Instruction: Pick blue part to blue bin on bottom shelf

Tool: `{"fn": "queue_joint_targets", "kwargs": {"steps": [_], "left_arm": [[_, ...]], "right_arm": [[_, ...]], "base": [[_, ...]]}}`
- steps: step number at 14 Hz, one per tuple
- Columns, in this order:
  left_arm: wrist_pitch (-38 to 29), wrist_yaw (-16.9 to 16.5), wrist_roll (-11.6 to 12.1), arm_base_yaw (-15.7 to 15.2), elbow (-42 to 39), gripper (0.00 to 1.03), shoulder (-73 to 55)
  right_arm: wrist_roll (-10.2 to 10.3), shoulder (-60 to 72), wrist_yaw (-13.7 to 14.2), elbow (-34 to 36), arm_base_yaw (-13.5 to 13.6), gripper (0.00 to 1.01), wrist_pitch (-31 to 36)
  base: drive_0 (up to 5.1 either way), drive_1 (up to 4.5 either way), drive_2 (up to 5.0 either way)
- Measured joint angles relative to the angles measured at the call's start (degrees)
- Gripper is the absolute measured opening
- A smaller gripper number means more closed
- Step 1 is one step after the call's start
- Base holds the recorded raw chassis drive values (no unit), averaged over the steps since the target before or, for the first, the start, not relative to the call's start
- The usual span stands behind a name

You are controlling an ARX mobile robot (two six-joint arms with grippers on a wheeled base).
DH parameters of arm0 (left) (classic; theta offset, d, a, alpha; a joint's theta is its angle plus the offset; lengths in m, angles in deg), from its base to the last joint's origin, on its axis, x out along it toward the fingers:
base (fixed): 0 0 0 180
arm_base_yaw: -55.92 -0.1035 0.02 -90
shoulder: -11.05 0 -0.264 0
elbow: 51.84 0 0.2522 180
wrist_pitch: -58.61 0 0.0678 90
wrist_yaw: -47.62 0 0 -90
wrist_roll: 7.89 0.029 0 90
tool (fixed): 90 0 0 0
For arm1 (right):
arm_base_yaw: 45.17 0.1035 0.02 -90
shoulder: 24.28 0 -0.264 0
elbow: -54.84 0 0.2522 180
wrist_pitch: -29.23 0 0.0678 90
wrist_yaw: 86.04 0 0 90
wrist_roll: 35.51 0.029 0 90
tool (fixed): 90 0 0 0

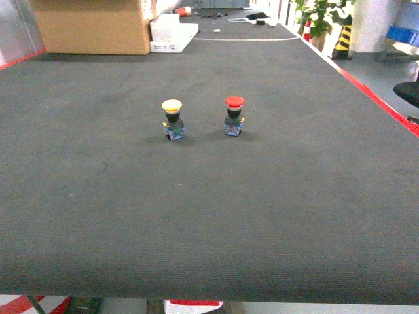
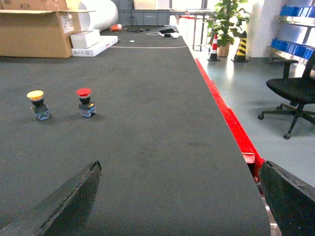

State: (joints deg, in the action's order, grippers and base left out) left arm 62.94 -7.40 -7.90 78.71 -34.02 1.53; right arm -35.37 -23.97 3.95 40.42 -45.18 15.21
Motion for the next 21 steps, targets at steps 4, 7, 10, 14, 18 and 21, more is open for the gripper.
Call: {"fn": "queue_joint_targets", "kwargs": {"steps": [4, 7, 10, 14, 18, 21], "left_arm": [[0.0, 0.0, 0.0, 0.0, 0.0, 0.43, 0.0], [0.0, 0.0, 0.0, 0.0, 0.0, 0.43, 0.0], [0.0, 0.0, 0.0, 0.1, 0.0, 0.43, 0.0], [0.0, 0.0, 0.0, 0.1, 0.0, 0.43, 0.0], [0.0, 0.0, 0.0, 0.1, 0.0, 0.43, 0.0], [0.0, 0.0, 0.0, 0.1, 0.0, 0.43, 0.0]], "right_arm": [[0.0, 0.0, 0.0, 0.0, 0.0, 0.98, 0.0], [0.0, 0.0, 0.0, 0.0, 0.0, 0.98, 0.0], [0.0, 0.0, 0.0, 0.0, 0.0, 0.98, 0.0], [0.0, 0.0, 0.0, 0.0, 0.0, 0.98, 0.0], [0.0, 0.0, 0.0, 0.0, 0.0, 0.98, 0.0], [0.0, 0.0, 0.0, 0.0, 0.0, 0.98, 0.0]], "base": [[0.0, 0.0, 0.0], [0.0, 0.0, 0.0], [-1.4, -1.36, -1.4], [-2.0, -2.04, -2.0], [-2.0, -2.04, -2.0], [-2.0, -2.04, -2.0]]}}
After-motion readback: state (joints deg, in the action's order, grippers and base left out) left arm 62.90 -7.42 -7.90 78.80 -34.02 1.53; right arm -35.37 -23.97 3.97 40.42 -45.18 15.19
